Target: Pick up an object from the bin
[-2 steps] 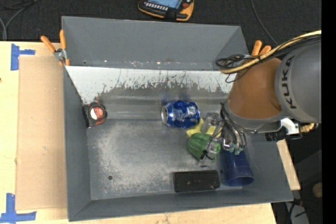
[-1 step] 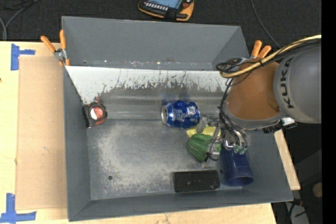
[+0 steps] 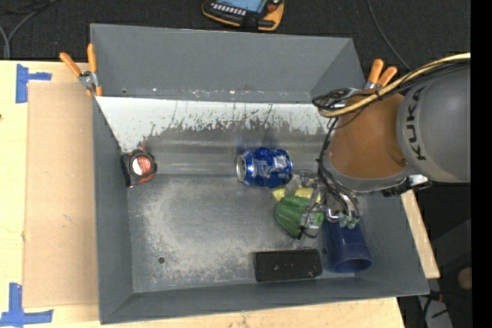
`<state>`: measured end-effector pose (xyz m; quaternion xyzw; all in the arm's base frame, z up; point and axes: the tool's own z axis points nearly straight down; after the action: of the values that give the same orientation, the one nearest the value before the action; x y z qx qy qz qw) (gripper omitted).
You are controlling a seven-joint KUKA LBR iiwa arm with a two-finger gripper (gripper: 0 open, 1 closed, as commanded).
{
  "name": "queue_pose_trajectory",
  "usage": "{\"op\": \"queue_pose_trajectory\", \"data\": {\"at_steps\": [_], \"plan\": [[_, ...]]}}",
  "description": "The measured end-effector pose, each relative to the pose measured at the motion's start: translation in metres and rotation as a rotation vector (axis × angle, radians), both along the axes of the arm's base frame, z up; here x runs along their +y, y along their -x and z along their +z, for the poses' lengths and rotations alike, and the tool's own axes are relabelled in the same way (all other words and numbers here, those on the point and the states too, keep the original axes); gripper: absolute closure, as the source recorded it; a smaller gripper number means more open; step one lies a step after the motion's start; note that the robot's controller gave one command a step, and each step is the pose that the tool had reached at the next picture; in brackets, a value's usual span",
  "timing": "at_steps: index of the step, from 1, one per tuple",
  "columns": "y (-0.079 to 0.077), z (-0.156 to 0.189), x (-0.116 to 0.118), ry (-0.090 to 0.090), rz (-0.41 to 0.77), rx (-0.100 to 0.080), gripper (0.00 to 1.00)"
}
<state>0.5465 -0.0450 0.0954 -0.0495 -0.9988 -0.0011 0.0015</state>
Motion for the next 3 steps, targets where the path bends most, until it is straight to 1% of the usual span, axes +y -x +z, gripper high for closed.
{"op": "queue_pose_trajectory", "data": {"at_steps": [1, 2, 3], "plan": [[0.008, -0.003, 0.002, -0.001, 0.177, -0.003, 1.0], [0.008, -0.003, 0.002, -0.001, 0.176, -0.003, 1.0], [0.02, -0.002, -0.02, -0.003, 0.169, -0.001, 1.0]]}}
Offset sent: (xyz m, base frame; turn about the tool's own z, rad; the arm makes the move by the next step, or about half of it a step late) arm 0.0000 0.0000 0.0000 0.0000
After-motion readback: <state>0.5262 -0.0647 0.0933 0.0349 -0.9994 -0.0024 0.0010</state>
